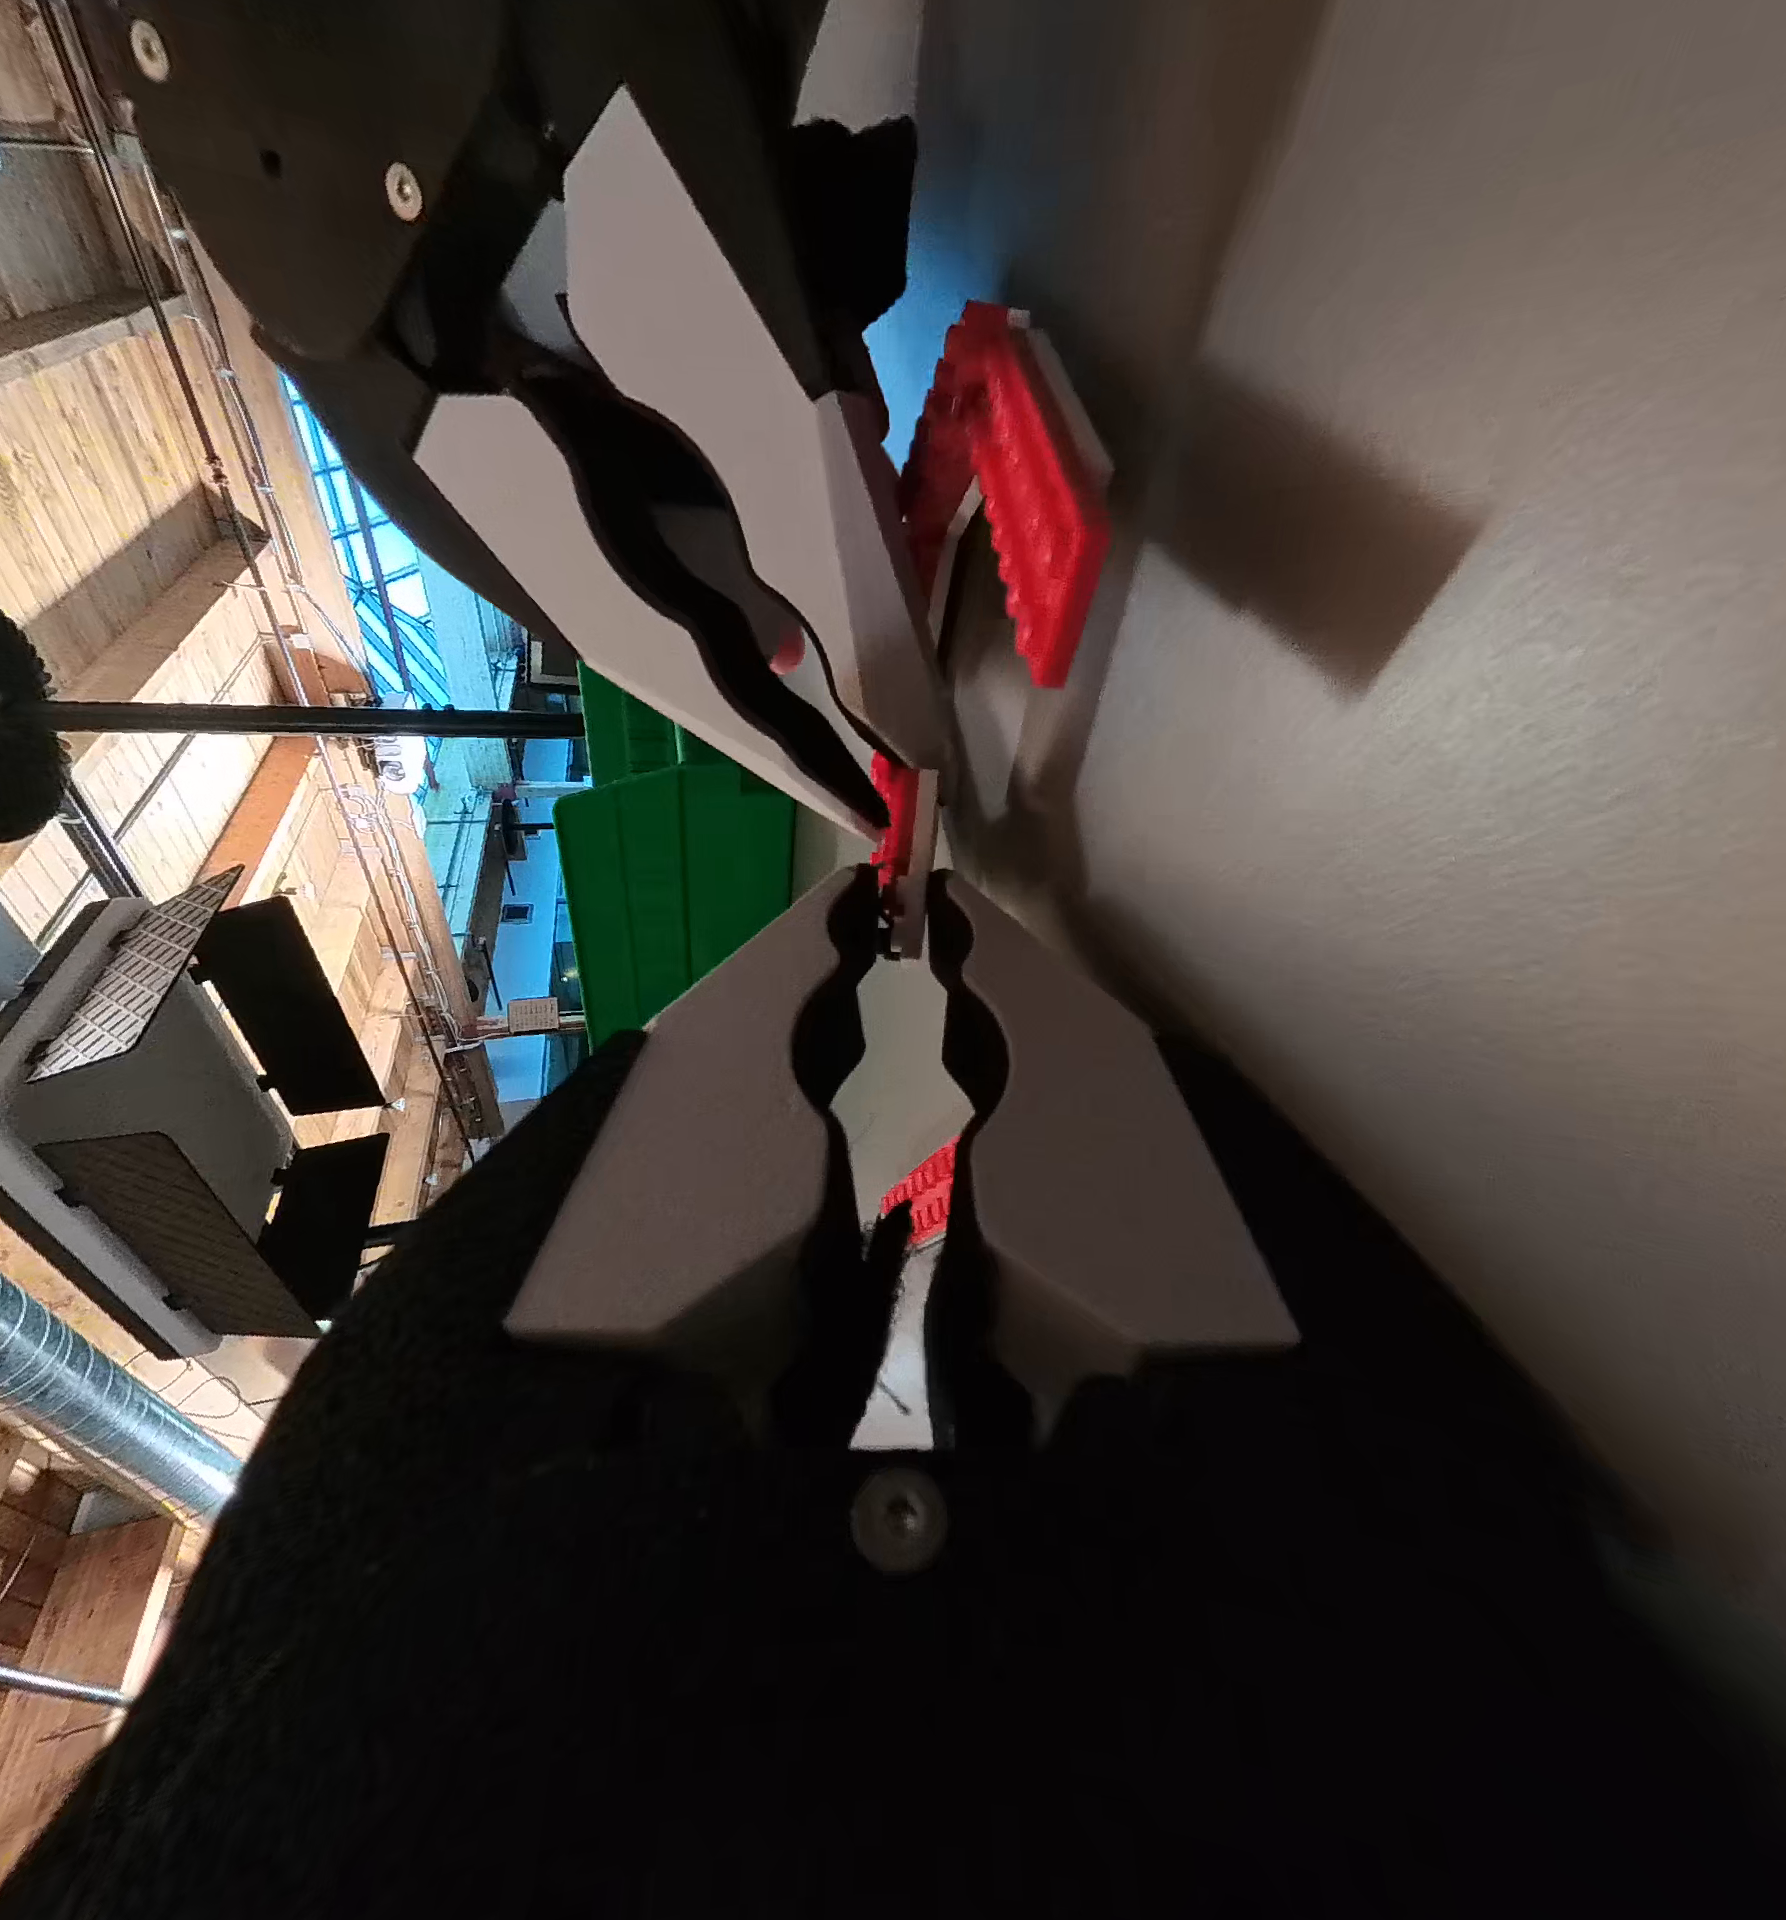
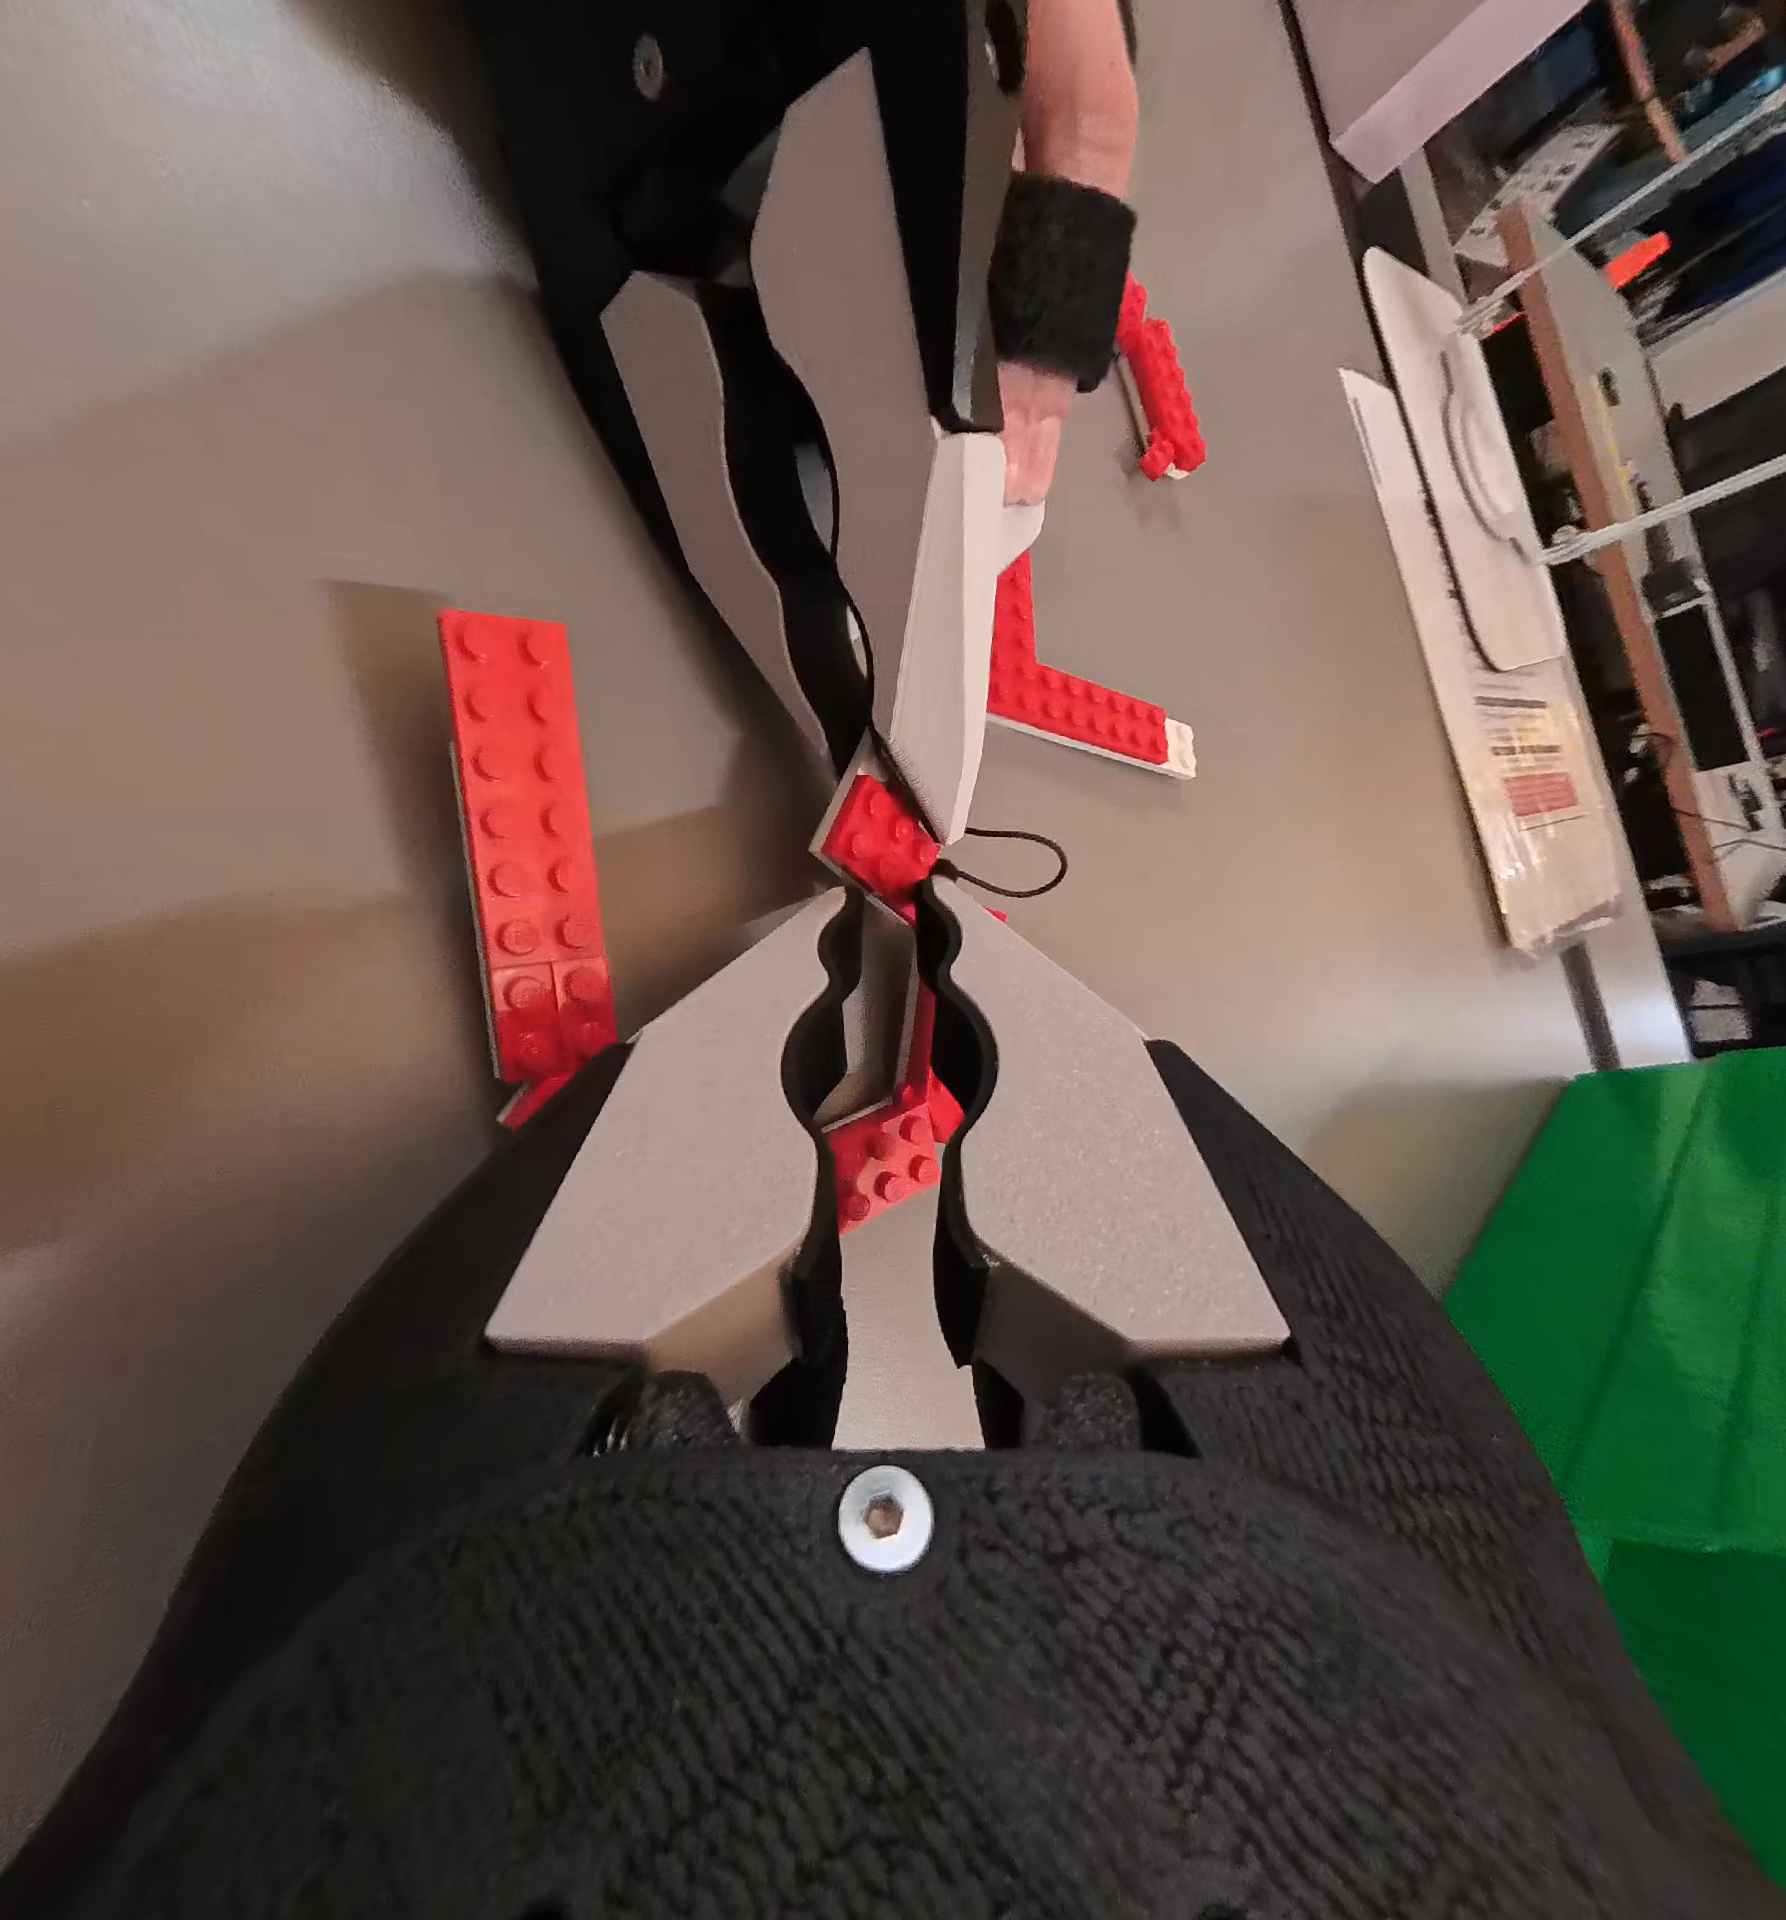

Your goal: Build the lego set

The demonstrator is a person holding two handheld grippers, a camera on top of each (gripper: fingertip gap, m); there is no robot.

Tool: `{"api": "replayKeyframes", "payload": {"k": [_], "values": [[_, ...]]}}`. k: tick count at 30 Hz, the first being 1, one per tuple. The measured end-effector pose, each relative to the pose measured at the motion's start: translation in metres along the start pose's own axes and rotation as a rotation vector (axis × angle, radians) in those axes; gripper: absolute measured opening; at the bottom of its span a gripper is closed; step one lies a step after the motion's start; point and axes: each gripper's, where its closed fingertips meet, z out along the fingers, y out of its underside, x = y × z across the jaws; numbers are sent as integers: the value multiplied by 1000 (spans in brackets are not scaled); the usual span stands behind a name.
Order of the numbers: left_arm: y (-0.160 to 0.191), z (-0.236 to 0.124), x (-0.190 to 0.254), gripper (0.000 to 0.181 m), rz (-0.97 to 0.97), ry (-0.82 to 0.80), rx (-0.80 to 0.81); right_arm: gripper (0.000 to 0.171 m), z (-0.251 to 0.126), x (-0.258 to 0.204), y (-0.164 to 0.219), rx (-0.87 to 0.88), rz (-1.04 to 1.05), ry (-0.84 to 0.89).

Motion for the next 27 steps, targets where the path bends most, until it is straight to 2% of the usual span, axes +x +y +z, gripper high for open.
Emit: {"api": "replayKeyframes", "payload": {"k": [11,12,14,16,20,23,25,27], "values": [[1,1,-1,7,-34,3,7,10,-2,-1,-3,41,127,-80],[1,1,-1,8,-41,-4,16,12,-3,-2,-4,65,182,-104],[1,1,-2,8,-46,-5,19,29,-9,8,-6,118,303,-101],[1,1,-3,7,-36,-18,13,35,-17,18,-7,170,435,-110],[1,-1,-7,7,0,-52,4,40,-13,14,15,61,533,-204],[-1,-2,-10,8,31,-81,5,35,-8,10,19,24,545,-255],[-1,-3,-12,8,45,-98,1,20,-5,11,19,16,531,-266],[1,-5,-15,8,63,-124,-5,16,-4,13,18,17,514,-279]]}}
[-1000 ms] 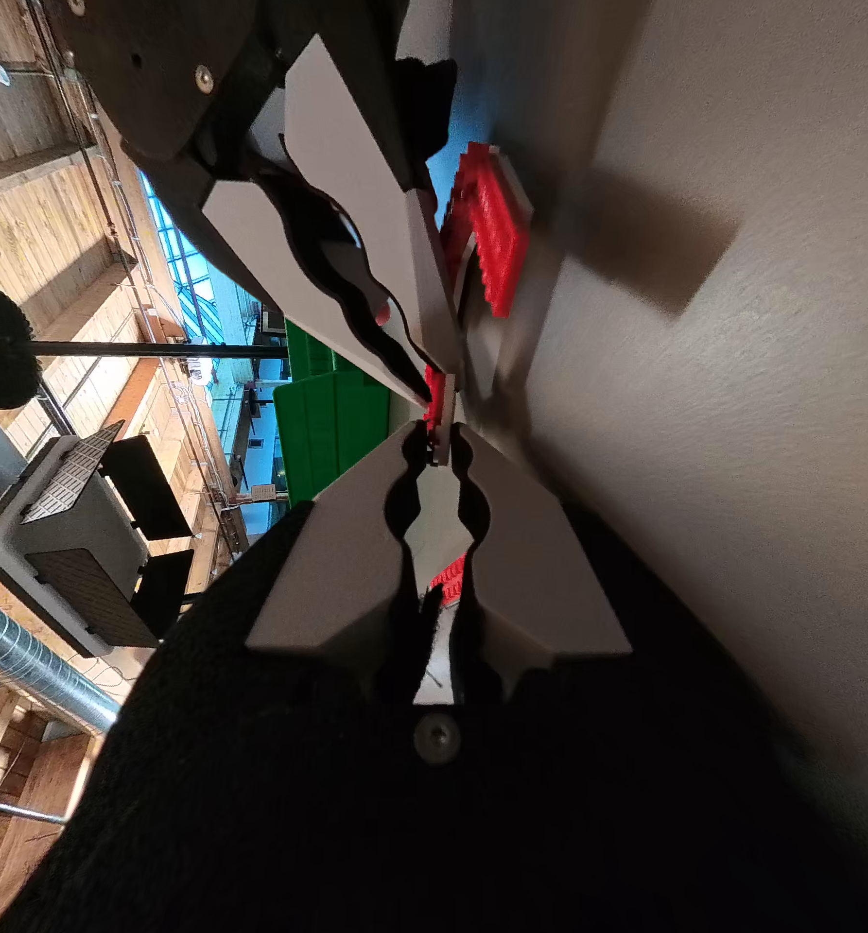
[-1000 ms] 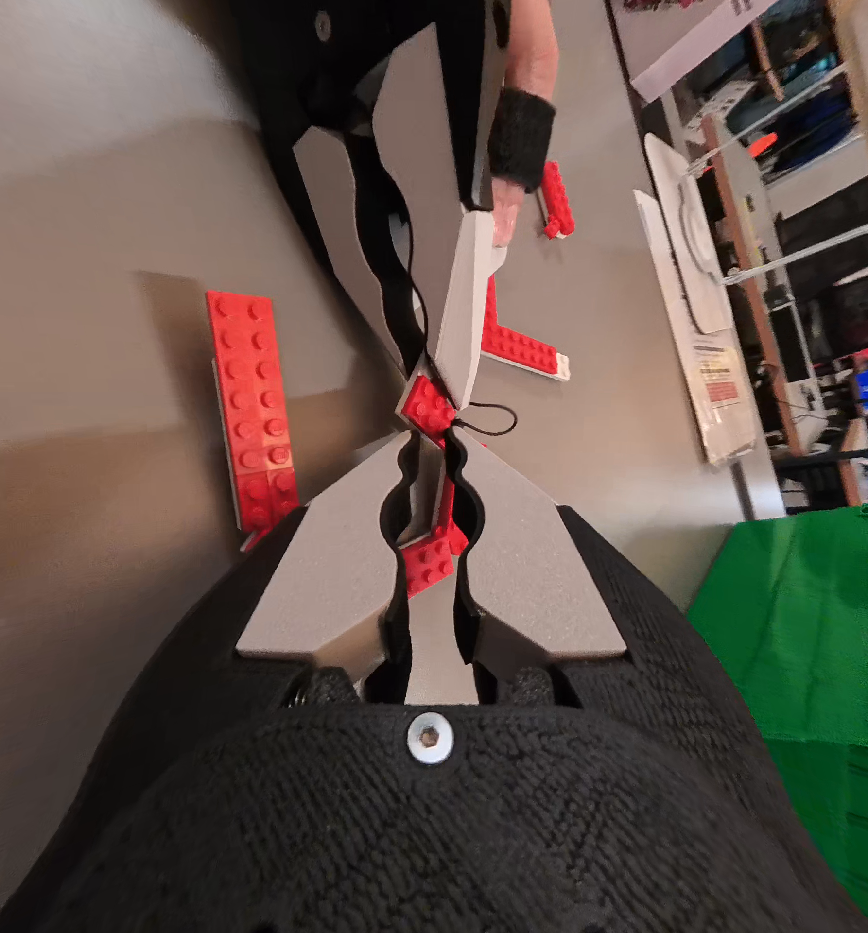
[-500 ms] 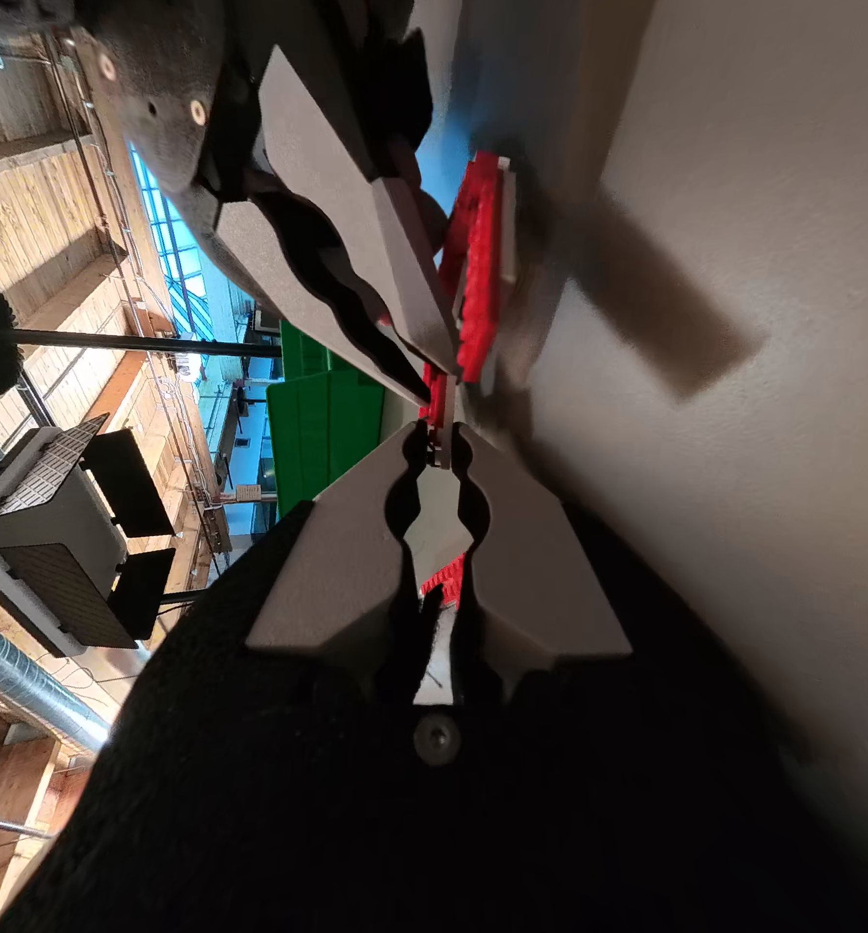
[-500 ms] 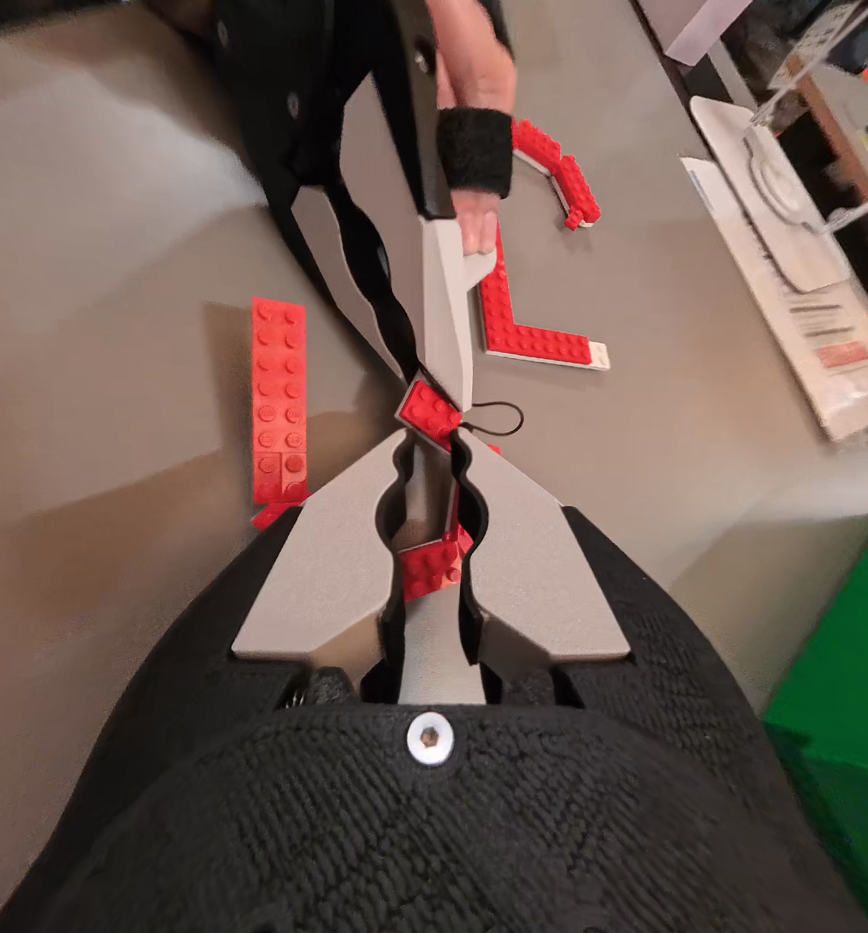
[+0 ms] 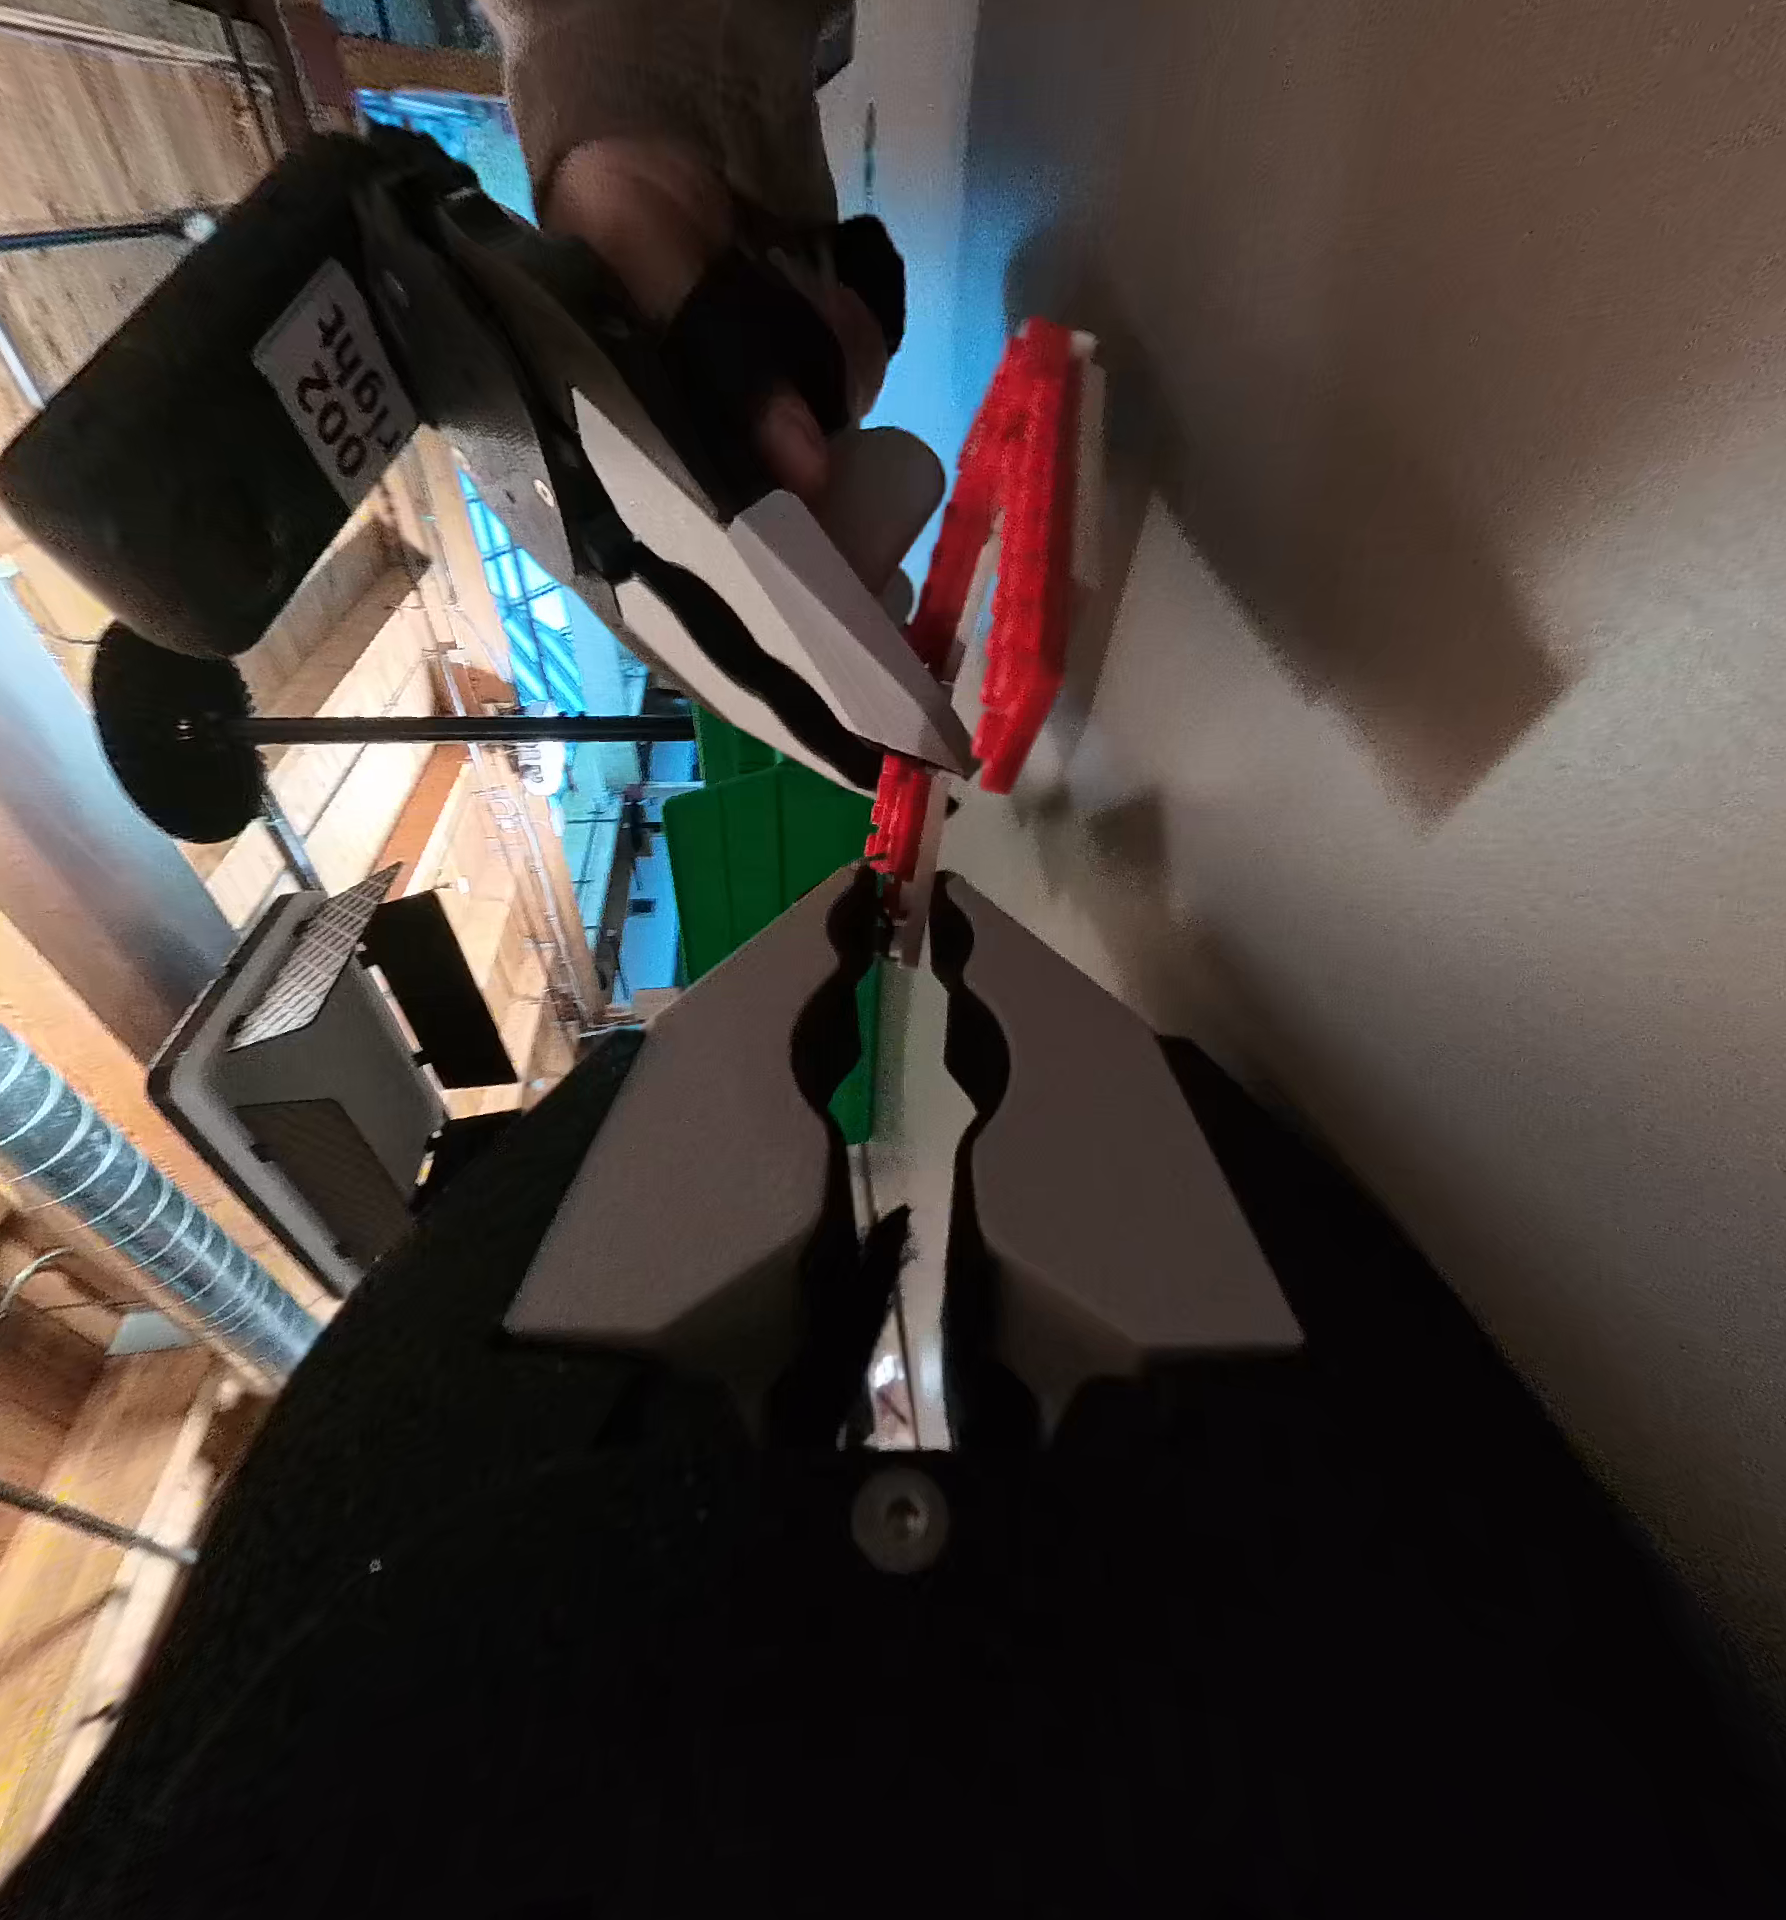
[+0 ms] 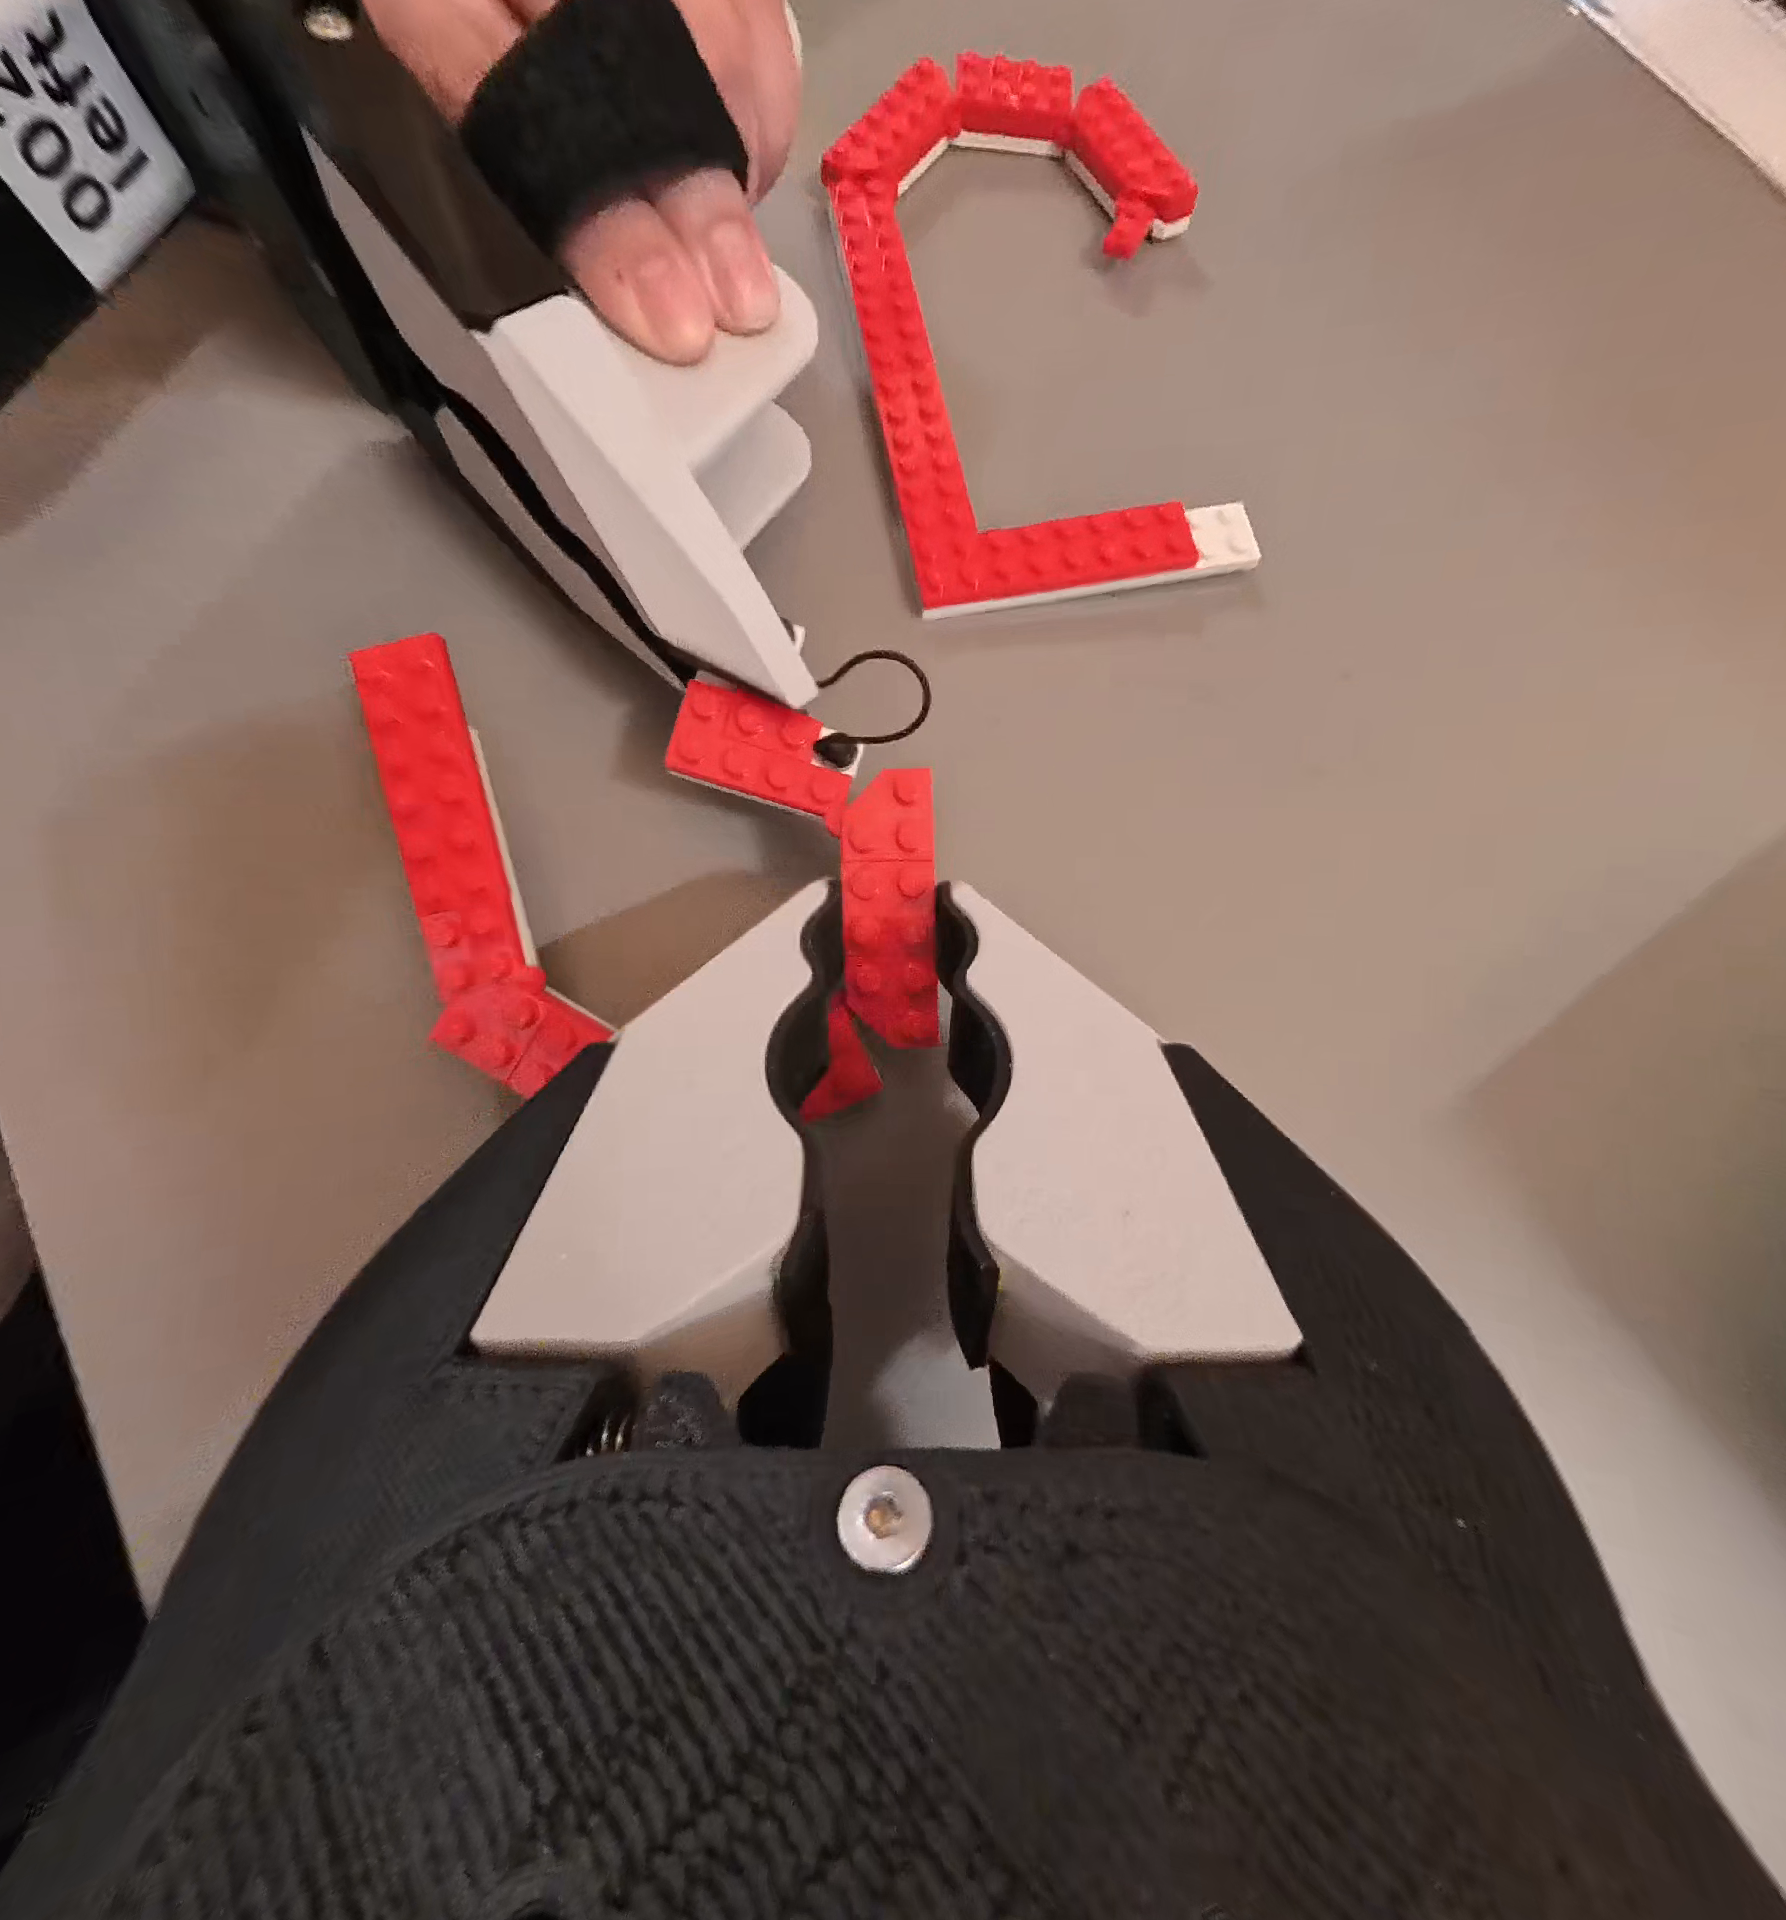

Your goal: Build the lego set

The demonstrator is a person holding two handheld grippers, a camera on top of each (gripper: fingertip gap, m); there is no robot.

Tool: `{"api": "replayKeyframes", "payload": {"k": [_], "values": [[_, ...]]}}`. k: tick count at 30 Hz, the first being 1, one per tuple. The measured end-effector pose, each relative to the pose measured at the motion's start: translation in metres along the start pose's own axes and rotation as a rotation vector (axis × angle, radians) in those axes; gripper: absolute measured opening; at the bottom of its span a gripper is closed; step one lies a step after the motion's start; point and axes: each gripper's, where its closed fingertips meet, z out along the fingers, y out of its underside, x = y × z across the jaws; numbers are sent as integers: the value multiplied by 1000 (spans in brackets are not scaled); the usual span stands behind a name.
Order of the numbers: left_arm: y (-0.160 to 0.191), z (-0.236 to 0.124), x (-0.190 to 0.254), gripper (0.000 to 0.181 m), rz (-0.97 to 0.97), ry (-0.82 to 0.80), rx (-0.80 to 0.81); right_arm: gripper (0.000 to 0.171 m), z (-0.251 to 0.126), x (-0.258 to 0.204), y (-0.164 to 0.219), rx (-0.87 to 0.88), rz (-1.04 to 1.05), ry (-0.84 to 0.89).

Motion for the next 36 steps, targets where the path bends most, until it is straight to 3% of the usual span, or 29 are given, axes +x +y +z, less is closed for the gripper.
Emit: {"api": "replayKeyframes", "payload": {"k": [4,7,9,18,21,27,36], "values": [[9,-6,-22,15,-95,-115,-27,15,-3,5,-16,84,30,-44],[30,-21,-42,55,-313,-175,-94,15,-5,13,-30,143,37,-58],[46,-37,-54,65,-482,-221,-136,15,-5,19,-36,149,19,-51],[108,-136,-87,65,-901,-533,-325,15,13,63,-71,124,-76,1],[124,-155,-83,65,-1014,-559,-414,15,27,82,-91,95,-128,8],[155,-146,-41,58,-1175,-281,-600,15,63,116,-107,-12,-170,-59],[183,-92,15,63,-1409,186,-633,15,99,135,-102,-153,-221,-195]]}}
